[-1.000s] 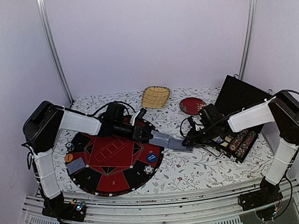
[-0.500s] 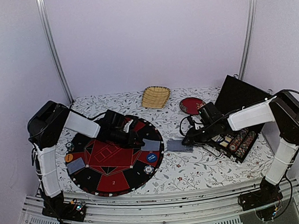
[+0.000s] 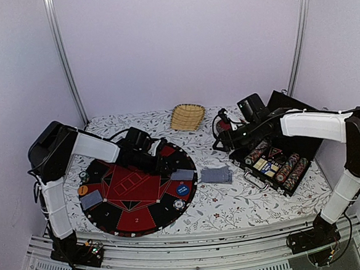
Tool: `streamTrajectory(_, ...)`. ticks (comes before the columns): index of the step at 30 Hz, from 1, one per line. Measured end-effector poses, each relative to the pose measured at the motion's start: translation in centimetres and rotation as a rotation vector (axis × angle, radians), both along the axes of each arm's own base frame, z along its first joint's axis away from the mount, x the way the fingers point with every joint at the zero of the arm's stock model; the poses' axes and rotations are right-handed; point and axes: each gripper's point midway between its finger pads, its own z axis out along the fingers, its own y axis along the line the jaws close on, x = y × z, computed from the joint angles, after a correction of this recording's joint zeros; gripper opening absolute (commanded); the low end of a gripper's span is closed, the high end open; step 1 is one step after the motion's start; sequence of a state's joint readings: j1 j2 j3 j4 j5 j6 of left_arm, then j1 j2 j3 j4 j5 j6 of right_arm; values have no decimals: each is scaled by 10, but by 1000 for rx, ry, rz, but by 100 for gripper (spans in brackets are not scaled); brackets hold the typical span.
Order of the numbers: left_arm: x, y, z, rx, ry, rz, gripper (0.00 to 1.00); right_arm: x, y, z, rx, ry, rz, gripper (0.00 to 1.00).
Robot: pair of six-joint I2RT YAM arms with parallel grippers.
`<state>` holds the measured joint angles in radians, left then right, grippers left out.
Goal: Distribute texas hold em gaming equipment
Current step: Distribute the poker card in the small blind area, then adjust the poker card at the center of the board.
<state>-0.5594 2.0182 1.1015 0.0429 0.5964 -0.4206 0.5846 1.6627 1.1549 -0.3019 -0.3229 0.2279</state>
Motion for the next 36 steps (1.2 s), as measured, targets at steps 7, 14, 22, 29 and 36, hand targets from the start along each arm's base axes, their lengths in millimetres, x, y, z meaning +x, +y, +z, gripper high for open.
streamTrajectory(7, 7, 5, 25, 70, -85, 60, 51, 17, -24, -1, -78, 14, -47, 60)
streamTrajectory(14, -19, -59, 37, 39, -128, -77, 31, 15, -35, -48, -171, 142, -94, 36)
streamTrajectory(22, -15, -70, -7, 121, -65, -89, 24, -26, -76, -69, -231, 215, -268, 20)
streamTrajectory(29, -10, -79, -1, 141, -100, -100, 22, -51, -79, -98, -289, 282, -304, 13)
streamTrajectory(36, -11, -87, -3, 158, -106, -126, 22, -48, -72, -119, -289, 306, -303, 11)
